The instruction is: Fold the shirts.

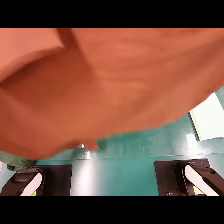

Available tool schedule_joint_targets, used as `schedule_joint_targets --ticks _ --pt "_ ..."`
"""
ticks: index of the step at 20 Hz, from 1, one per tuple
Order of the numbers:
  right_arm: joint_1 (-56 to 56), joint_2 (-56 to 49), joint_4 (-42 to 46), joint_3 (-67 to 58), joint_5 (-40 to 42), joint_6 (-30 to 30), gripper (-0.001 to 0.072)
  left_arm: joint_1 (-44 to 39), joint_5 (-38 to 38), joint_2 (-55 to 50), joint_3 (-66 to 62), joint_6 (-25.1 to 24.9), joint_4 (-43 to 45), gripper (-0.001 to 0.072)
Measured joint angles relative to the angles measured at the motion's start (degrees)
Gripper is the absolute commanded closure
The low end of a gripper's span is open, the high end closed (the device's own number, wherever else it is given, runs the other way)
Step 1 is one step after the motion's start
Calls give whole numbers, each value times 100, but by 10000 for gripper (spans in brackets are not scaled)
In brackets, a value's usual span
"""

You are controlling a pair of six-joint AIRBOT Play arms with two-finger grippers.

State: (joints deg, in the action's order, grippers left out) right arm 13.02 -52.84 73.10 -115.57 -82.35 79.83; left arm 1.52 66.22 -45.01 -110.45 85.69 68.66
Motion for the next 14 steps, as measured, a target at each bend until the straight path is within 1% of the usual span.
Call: schedule_joint_targets --ticks 3,6,10,12,14 --pt "0 -455 26 627 -114 17 701 0 411 -780 662 46 -15 680" --pt "0 -1104 42 1443 -146 20 701 0 479 -1696 1515 22 -81 680" --pt "0 -2192 37 2371 70 22 701 2 162 -3132 2299 -284 -317 681" --pt "0 -2767 31 2522 254 26 700 0 -155 -3786 2446 -415 -505 681" --pt "2 -3307 -136 2409 437 28 701 4 -544 -4234 2455 -487 -684 681"
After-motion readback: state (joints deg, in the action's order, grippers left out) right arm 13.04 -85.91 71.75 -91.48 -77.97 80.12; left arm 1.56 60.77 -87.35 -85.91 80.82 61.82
